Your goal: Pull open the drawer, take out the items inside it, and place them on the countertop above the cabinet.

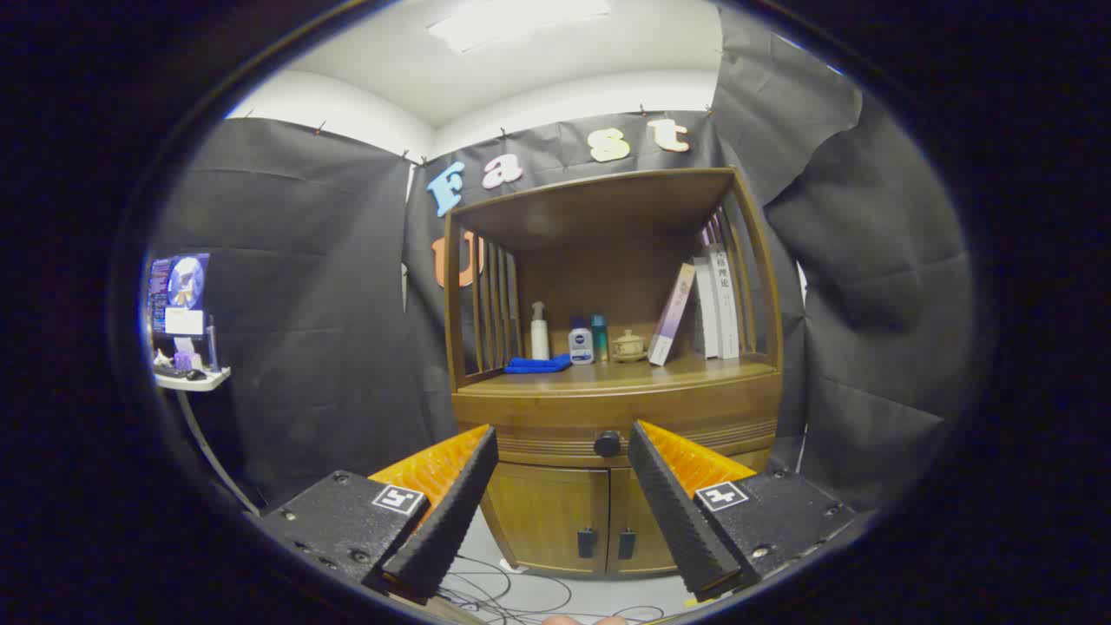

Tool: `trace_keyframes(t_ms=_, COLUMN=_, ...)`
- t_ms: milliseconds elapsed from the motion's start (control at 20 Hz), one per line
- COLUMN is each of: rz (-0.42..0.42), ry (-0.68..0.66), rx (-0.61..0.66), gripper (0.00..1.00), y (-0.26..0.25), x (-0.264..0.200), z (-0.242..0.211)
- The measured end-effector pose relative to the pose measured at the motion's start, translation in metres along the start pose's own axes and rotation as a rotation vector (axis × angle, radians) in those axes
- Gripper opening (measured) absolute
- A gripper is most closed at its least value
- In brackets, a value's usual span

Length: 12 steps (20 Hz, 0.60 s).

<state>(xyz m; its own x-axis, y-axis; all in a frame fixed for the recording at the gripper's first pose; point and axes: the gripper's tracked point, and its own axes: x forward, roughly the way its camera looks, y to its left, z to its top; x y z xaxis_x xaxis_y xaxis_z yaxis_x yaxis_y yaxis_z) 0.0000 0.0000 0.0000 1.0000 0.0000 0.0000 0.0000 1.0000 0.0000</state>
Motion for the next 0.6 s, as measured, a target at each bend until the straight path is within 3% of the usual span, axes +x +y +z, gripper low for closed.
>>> trace_keyframes(t_ms=600, rz=-0.034, ry=0.015, rx=0.005, gripper=0.99, y=-0.010, x=0.000, z=0.000)
